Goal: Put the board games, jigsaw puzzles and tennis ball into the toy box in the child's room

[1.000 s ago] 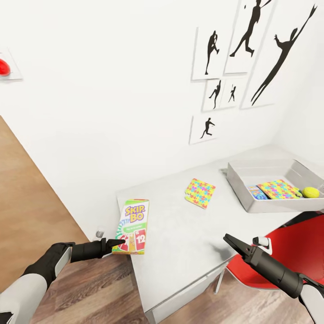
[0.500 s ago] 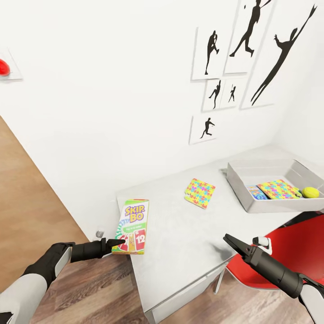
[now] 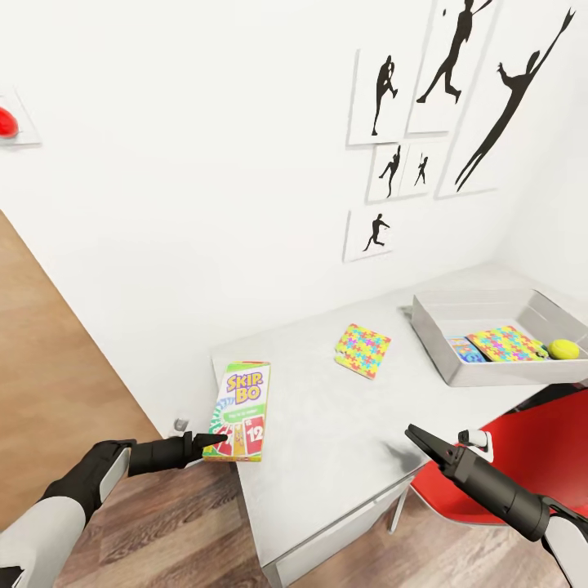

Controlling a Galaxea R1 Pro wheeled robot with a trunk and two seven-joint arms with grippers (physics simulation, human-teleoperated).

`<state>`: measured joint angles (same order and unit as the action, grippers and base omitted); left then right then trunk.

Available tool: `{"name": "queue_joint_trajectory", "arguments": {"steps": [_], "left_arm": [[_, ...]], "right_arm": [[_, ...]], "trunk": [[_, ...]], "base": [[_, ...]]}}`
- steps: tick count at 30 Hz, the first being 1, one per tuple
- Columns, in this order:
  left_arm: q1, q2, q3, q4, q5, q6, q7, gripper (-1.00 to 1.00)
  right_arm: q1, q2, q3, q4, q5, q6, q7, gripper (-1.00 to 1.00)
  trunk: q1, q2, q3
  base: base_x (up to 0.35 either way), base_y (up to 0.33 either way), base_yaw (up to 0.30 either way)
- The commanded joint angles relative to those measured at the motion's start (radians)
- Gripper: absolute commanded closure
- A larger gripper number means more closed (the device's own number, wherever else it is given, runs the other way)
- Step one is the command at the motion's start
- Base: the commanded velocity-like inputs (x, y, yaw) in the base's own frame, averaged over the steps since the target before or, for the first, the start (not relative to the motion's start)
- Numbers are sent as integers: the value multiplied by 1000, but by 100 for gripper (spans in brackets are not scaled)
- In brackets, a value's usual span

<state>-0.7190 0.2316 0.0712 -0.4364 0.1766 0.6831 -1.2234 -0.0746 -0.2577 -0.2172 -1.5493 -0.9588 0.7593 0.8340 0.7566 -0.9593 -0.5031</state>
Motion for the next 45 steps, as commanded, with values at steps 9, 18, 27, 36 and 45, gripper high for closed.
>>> {"name": "queue_joint_trajectory", "arguments": {"steps": [9, 18, 27, 36, 45], "left_arm": [[0, 0, 1, 0, 4, 9, -2, 100], [1, 0, 0, -1, 4, 7, -4, 100], [1, 3, 1, -2, 4, 8, -56, 100], [1, 5, -5, -2, 2, 9, -92, 100], [1, 11, -4, -11, 0, 10, -186, 100]], "right_arm": [[-1, -1, -1, 0, -3, 6, 1, -100], [-1, -1, -2, 0, -3, 5, 1, -100], [-1, -1, -1, 0, -3, 5, 1, -100], [-1, 0, -1, 0, -3, 5, 1, -100], [-1, 0, 1, 0, -2, 5, 0, -100]], "trunk": [[0, -1, -1], [0, -1, -1], [-27, 48, 21], [-61, 111, 49], [-96, 174, 77]], "base": [[0, 0, 0], [0, 0, 0], [0, 0, 0], [0, 0, 0], [0, 0, 0]]}}
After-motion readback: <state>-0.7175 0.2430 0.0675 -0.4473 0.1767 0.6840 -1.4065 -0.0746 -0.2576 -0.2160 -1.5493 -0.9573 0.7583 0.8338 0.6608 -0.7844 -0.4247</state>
